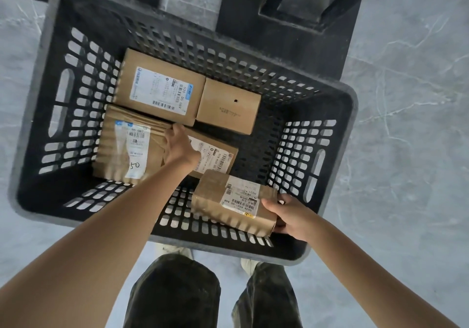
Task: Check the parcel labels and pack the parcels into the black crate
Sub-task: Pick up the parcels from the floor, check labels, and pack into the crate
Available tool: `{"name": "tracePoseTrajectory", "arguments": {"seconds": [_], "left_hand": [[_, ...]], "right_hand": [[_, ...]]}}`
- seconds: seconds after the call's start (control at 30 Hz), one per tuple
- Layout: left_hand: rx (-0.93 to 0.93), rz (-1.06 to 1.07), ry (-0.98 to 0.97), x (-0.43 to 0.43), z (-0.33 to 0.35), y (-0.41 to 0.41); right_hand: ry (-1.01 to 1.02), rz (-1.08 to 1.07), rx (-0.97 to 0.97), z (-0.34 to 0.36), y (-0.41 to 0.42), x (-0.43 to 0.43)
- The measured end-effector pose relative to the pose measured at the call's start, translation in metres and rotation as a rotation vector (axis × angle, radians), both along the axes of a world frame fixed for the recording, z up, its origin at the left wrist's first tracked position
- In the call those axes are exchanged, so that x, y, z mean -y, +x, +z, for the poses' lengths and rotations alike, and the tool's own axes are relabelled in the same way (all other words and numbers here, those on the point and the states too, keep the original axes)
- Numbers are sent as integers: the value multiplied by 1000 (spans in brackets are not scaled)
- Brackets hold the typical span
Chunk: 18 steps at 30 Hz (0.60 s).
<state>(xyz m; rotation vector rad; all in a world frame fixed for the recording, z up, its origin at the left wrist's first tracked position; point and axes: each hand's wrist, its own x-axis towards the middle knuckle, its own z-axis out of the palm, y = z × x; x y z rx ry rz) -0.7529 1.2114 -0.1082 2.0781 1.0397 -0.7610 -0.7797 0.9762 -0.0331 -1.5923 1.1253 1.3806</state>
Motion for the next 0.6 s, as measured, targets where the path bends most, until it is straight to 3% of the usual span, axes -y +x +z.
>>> {"name": "tracePoseTrajectory", "arguments": {"seconds": [0.13,0.23,0.33,0.5,0.6], "left_hand": [[-70,67,-114,-5,-9,4],[-320,-204,-113,0,-13,-7],[-500,-64,-239,5,-17,-24],[-179,504,-354,2,-29,-27],[-195,481,-426,-1,-27,-20]], "right_hand": [[36,37,89,7,-1,4],[90,13,155,16,-3,8],[141,-29,170,20,-6,12],[141,-43,208,14,-10,10],[90,-23,251,6,-12,5]]}}
